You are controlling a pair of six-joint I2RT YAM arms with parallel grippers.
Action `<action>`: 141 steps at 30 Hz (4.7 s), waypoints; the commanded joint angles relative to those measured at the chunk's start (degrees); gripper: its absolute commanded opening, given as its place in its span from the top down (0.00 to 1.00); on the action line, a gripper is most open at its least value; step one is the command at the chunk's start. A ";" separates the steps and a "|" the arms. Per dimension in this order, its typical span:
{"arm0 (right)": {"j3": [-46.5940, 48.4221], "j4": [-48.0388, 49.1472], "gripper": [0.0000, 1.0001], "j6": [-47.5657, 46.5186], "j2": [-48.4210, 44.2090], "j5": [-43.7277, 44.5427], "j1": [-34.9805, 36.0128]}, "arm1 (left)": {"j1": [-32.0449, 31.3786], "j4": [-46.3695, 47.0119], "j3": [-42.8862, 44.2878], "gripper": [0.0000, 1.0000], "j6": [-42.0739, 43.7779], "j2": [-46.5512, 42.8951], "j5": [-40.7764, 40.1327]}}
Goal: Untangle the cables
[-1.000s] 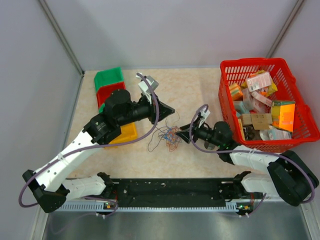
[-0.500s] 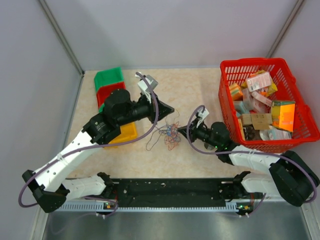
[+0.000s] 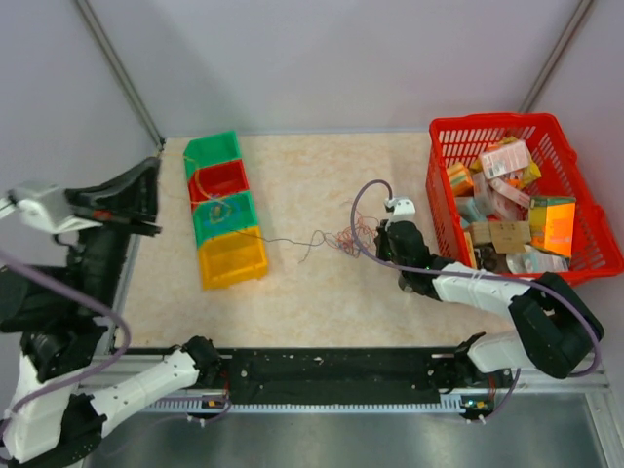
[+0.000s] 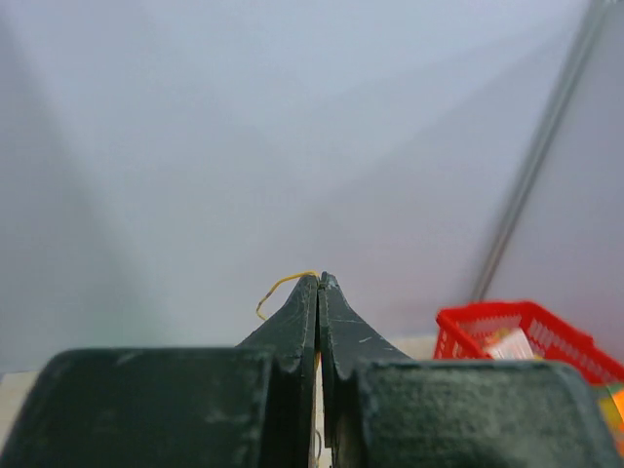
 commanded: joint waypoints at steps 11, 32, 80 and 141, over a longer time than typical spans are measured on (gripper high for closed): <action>-1.10 4.38 0.59 -7.56 -6.54 -11.41 -0.97 | 0.08 0.25 0.00 1.00 -4.79 3.72 -1.70; -10.70 27.53 0.24 -3.10 -13.05 -37.92 0.61 | 0.08 7.90 -10.98 1.00 -25.72 21.12 15.70; 2.23 -1.31 0.80 -2.73 -3.55 4.22 4.21 | 0.08 2.20 -6.86 1.00 -16.76 13.40 5.79; -3.32 17.25 0.55 -2.74 -5.06 -24.73 6.32 | 0.25 1.93 -5.45 1.00 -22.91 30.01 5.17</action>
